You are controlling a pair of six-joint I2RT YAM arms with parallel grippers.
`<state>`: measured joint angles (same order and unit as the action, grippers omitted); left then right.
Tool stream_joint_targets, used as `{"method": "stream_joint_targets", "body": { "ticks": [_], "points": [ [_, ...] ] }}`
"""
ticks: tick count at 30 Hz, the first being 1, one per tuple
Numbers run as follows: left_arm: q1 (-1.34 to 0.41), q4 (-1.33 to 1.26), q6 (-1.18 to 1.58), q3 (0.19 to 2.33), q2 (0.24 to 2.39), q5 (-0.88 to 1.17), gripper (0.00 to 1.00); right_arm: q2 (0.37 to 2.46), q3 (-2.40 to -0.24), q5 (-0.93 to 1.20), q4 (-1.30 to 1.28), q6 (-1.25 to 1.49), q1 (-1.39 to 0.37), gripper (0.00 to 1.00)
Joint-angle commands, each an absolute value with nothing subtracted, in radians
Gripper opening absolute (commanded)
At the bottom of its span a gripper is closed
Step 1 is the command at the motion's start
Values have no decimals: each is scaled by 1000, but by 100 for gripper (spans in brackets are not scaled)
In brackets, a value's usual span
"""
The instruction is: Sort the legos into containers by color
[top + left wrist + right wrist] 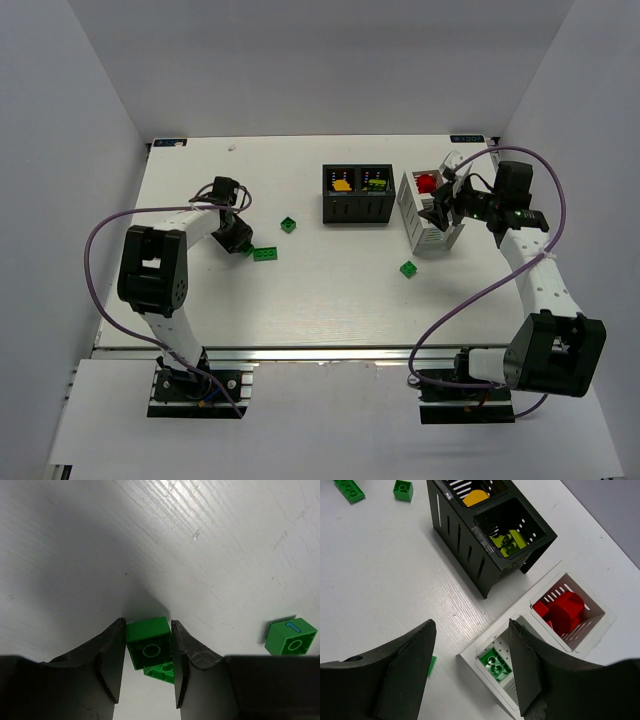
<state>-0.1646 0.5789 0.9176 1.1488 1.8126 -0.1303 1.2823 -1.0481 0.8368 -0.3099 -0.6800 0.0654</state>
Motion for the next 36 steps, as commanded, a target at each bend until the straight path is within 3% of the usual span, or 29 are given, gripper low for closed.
{"method": "stream_joint_targets", "body": {
  "ticks": [1,3,9,11,15,16,18,25,31,36],
  "points": [
    [-160,601,890,1178,1784,-103,18,1258,-1048,868,-273,-661,69,65],
    [-161,607,871,1187,1753,-89,8,1258,-1052,870,-272,-643,69,65],
    [-231,574,781,1285,1675,78,2,1235,-1037,847,-195,-482,69,63],
    [-287,487,770,1311,1663,172,1,1209,-1020,792,-106,-413,71,58],
    [-399,316,776,1373,1693,297,0,1160,-979,674,47,-253,83,33],
    [-441,252,779,1390,1710,317,0,1145,-965,637,70,-209,87,16],
    [-480,189,781,1448,1750,362,0,1134,-965,569,107,-161,91,0],
    [-621,-58,753,1709,1979,474,1,1132,-1003,524,61,-101,133,0],
    [-687,-89,736,1974,2192,491,1,1114,-992,563,74,-64,176,0],
    [-727,-149,738,2068,2298,460,3,1106,-980,575,74,-61,198,0]
  ]
}}
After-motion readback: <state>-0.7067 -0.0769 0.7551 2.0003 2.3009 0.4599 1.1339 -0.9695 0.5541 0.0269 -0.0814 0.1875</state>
